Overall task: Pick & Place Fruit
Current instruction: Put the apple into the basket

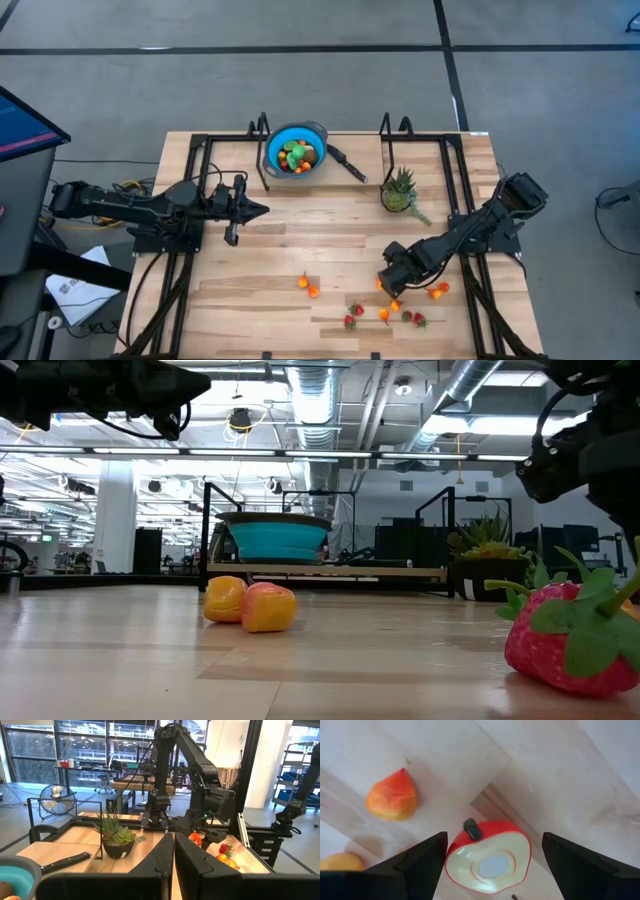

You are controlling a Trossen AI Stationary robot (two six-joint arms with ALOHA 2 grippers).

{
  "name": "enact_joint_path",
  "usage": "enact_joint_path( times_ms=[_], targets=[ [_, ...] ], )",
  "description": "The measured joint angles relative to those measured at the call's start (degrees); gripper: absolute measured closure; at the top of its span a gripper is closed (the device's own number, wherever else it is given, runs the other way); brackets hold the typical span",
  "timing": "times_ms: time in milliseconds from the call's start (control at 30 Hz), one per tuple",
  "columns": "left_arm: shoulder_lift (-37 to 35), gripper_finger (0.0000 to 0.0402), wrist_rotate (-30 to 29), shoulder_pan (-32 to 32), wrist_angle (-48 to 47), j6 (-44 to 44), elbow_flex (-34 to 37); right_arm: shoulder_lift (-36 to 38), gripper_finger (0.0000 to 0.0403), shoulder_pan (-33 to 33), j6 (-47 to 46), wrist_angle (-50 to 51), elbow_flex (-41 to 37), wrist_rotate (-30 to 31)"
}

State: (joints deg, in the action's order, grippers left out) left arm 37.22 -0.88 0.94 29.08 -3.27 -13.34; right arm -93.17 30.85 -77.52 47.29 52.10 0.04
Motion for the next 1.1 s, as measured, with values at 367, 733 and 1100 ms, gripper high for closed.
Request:
enact_joint_path(
  times_ms=[367,733,1100],
  targets=[
    [-0.01,0.0393,0.00,-0.01,0.10,0.00,0.00,0.02,0.0083,-0.65,-0.41,-0.20,0.02,-0.07],
    [-0.01,0.0393,0.00,-0.01,0.09,0.00,0.00,0.04,0.0083,-0.54,-0.57,-0.15,0.02,-0.18],
    [-0.01,0.0393,0.02,-0.01,0.09,0.00,0.00,0.07,0.0083,0.75,-1.59,0.00,0.02,-0.20]
  ],
)
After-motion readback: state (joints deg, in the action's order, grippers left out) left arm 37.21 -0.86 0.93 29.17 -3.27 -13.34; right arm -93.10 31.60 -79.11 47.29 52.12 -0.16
